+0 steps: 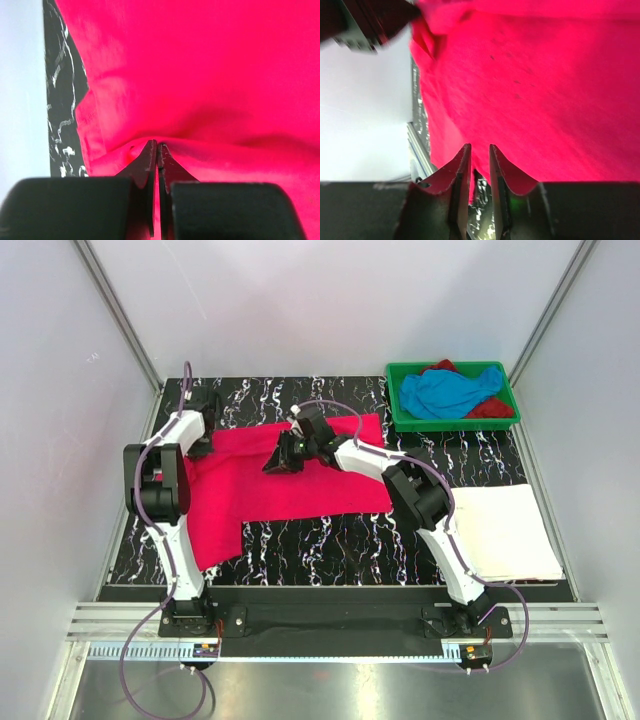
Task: Fold and stack the t-shirts
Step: Fold the tshirt
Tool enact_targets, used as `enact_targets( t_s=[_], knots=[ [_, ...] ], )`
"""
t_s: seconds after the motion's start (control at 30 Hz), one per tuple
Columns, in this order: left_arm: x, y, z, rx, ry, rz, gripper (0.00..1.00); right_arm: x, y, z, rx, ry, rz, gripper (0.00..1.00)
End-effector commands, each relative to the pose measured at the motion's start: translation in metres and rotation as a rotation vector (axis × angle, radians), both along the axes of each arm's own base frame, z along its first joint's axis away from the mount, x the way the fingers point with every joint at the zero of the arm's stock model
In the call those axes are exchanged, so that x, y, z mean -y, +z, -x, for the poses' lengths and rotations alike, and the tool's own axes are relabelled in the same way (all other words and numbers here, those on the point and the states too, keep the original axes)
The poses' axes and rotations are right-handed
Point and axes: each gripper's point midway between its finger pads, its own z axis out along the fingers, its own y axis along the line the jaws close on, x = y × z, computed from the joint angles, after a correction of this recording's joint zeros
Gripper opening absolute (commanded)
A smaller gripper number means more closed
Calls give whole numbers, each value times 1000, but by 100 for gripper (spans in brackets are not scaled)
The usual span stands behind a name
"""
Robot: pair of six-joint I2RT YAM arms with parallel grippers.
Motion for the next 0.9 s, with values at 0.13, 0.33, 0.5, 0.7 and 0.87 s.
enact_targets(
  t_s=[0.13, 0.33, 0.5, 0.7, 0.87],
  knots=[
    [-33, 21, -44, 74, 40, -111, 5, 9, 20, 12, 49, 43, 12, 28],
    [-27, 46, -56, 147, 63, -65, 46, 19, 20, 18, 60, 46, 41, 28],
    [3, 72, -12, 229, 52, 59, 46, 24, 15, 26, 46, 46, 41, 28],
    [40, 36, 19, 173, -18, 228, 41, 29, 18, 31, 49, 38, 38, 28],
    [38, 20, 9, 153, -10, 226, 47, 35, 11, 36, 38, 35, 44, 28]
  ],
)
